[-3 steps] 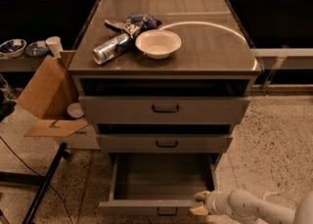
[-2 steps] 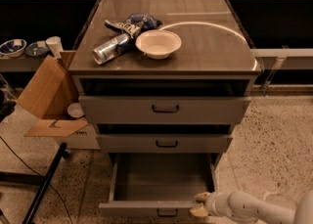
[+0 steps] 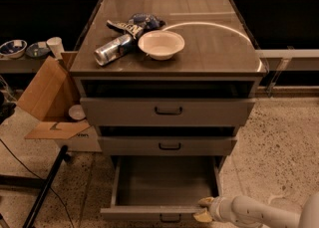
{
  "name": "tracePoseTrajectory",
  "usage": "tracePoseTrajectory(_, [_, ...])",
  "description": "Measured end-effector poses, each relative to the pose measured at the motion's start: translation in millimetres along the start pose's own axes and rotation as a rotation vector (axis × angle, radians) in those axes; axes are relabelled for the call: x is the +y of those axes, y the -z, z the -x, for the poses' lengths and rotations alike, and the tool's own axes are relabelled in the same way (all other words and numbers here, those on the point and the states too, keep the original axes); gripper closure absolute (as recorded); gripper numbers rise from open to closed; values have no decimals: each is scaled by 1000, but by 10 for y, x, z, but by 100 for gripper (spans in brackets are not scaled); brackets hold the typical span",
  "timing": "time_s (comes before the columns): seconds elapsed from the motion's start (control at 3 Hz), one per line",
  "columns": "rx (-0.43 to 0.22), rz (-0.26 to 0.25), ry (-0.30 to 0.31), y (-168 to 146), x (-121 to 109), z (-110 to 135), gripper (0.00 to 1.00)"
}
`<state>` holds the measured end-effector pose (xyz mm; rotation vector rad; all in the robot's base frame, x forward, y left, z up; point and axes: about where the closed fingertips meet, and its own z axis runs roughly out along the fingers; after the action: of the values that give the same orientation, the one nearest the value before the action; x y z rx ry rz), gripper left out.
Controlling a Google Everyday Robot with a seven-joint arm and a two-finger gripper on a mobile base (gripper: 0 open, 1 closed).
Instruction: Open bottom drawer
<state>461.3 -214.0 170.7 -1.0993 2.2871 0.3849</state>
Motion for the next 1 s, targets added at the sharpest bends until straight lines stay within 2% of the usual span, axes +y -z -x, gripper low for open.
tracePoseTrajectory(0.33, [0, 0, 0, 0, 0, 0, 100])
tracePoseTrajectory(1.0, [0, 0, 0, -1, 1, 0, 57])
